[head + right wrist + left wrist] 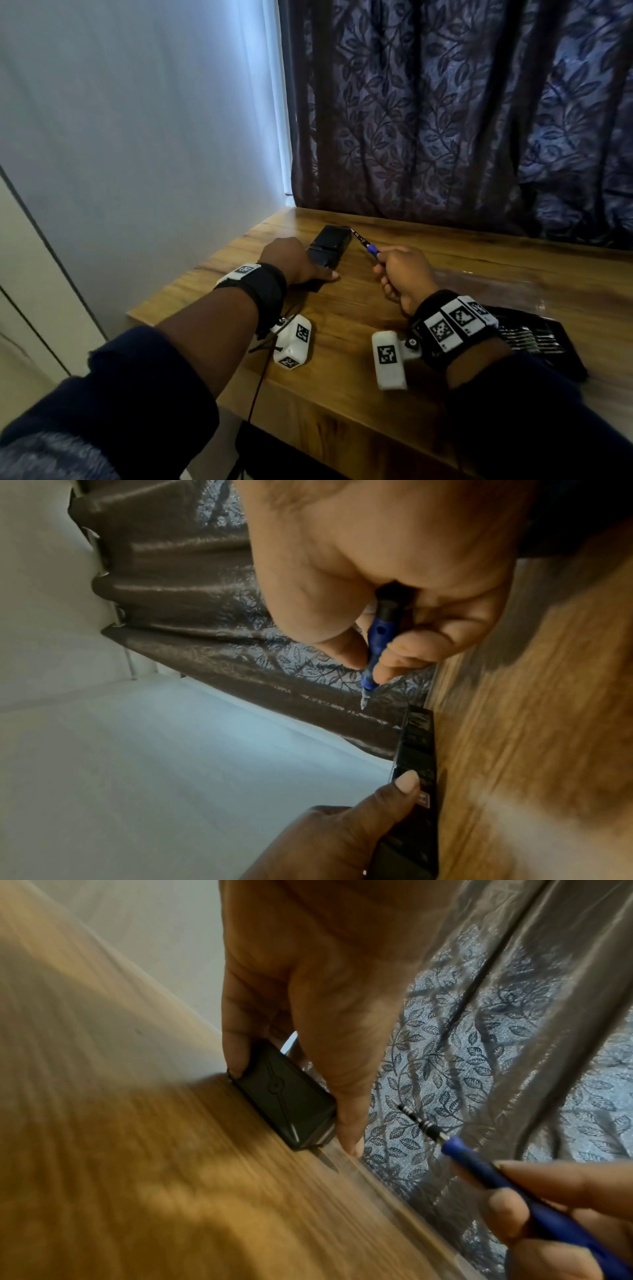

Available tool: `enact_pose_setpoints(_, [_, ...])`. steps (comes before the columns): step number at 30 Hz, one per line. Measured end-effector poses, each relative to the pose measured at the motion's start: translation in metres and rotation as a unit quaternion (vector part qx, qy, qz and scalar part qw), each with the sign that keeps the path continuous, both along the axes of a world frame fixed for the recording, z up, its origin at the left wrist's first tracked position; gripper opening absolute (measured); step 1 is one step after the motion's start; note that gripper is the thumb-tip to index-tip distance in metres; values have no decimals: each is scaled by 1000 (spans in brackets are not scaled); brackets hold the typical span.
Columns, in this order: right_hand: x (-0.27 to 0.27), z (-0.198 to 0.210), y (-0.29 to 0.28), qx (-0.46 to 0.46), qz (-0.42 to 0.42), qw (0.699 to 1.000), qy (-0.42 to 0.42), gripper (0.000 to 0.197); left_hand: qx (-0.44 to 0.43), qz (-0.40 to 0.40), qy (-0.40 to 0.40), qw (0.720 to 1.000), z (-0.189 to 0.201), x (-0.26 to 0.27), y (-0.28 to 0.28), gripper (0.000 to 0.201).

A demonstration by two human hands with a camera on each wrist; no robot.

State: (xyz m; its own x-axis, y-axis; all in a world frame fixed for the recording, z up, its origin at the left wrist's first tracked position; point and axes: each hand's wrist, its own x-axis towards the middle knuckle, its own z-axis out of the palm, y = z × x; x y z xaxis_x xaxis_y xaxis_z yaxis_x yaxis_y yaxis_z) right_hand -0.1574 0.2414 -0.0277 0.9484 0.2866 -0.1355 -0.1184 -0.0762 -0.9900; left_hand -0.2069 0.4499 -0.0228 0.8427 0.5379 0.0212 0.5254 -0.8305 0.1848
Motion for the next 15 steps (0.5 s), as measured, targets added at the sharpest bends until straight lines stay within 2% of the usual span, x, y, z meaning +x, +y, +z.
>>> enact_pose_setpoints(7, [-1, -1, -4, -3, 17, 1000, 8, 20, -12, -1, -5, 1000, 3, 3, 3, 91])
enact_pose_setpoints(15, [-3, -1, -4, -9, 28, 1000, -1, 18, -2, 3, -6, 1000, 6, 13, 3, 82])
